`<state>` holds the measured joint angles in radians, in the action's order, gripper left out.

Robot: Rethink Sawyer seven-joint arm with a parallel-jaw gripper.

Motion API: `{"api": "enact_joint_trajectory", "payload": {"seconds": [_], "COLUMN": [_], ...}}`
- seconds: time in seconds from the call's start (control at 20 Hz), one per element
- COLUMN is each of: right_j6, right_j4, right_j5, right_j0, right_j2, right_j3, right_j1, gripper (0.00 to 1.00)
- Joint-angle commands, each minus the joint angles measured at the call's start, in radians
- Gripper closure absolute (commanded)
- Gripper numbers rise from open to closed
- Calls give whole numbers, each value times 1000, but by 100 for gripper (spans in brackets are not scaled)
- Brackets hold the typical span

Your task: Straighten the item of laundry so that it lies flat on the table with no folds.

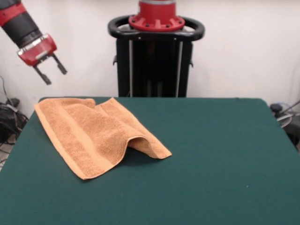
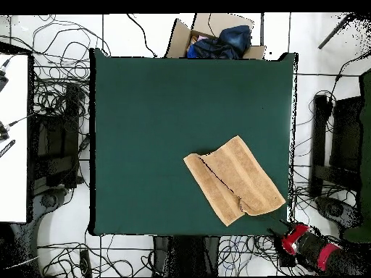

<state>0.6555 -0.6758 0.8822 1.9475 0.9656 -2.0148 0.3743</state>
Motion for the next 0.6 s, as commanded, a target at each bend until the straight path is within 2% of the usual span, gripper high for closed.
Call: {"api": "enact_joint_trajectory", "payload": {"seconds": [0.05, 0.2, 0.3, 0.6], "right_j6": [327, 343, 367, 415], "right_j4": [-3, 21, 63, 243], "right_j5": [-185, -237, -274, -366], "right_j0": [-94, -123, -136, -152], "right_j2": [5, -21, -37, -79], "right_j3": [-86, -120, -153, -248], "right_j1": [271, 352, 360, 227], "gripper": [0, 0, 0, 0]}}
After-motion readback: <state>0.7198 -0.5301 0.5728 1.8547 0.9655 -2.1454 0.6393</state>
